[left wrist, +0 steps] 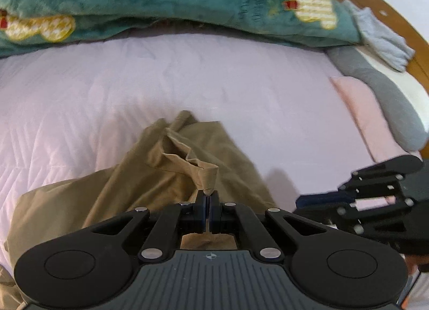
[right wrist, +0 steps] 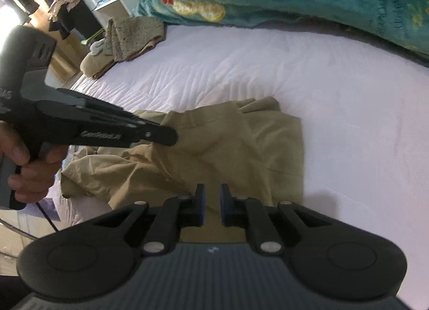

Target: Fold clothes

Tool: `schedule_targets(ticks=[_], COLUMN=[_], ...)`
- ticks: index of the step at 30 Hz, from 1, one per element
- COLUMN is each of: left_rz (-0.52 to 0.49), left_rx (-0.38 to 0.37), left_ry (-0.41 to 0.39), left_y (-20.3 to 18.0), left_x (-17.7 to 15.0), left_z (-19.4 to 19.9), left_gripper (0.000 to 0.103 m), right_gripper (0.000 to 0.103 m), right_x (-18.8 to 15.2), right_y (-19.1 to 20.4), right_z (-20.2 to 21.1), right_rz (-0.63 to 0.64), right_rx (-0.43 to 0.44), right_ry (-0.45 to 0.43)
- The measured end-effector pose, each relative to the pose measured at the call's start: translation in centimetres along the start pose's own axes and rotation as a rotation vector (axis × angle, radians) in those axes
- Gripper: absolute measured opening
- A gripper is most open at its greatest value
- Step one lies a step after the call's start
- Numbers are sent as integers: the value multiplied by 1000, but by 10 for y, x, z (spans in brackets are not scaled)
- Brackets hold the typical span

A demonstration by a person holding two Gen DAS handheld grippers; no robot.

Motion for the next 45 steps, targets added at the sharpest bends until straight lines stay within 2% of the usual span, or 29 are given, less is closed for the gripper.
schedule_targets(ticks=[5, 9, 14, 19, 23, 26, 29, 31, 35, 38, 40, 42, 45], left_rz=[-76, -179, -270, -319, -363, -396, -367, -349, -338, -315, -265, -221, -117], left_rx=[-96, -205, -318, -398, -427, -430, -413, -412, -404, -394, -377, -316, -143], left_ry=[-41, -36, 20, 109, 181, 202, 209, 178, 123, 90, 81, 78, 85], left_y=[-28, -57, -78, -88, -88, -82, -69, -61, -47, -31, -16, 2, 35], left_x=[-21, -56, -121, -196, -260, -288, -290, -282, -258, -240, -232, -227, -204], left_z=[27, 55, 87, 99, 96, 96, 98, 107, 137, 164, 179, 192, 207], left_gripper=[1, 1, 1, 1, 1, 1, 4, 8, 12, 17, 27, 32, 32], right_gripper=[14, 14, 14, 15, 15, 16, 25, 33, 39, 49, 55, 57, 57], right_x=[-21, -49, -71, -99, -135, -166, -191, -201, -195, -178, -165, -154, -132], right_y=[1, 11, 39, 74, 97, 113, 124, 129, 145, 161, 169, 172, 180], right_z=[26, 53, 81, 96, 96, 93, 88, 87, 90, 97, 94, 88, 80], right_rz=[-42, -93, -115, -146, -206, -270, -328, -357, -371, -342, -320, -315, -330], right_rx=[-94, -152, -208, -224, -230, -234, -251, -261, -266, -261, -253, -246, -219], right_ry=[-17, -27, -45, -45, -9, 21, 68, 84, 77, 27, 0, -15, -37])
Point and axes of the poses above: each gripper's, at about its wrist camera, not at the fingertips, and z roughly against the way its jaws point, y to its left, x to its top, the point moved 2 cm from there along -z, roughly the way its jaws point, and after that the axes turned 10 degrees about x, right-handed, at the moved point
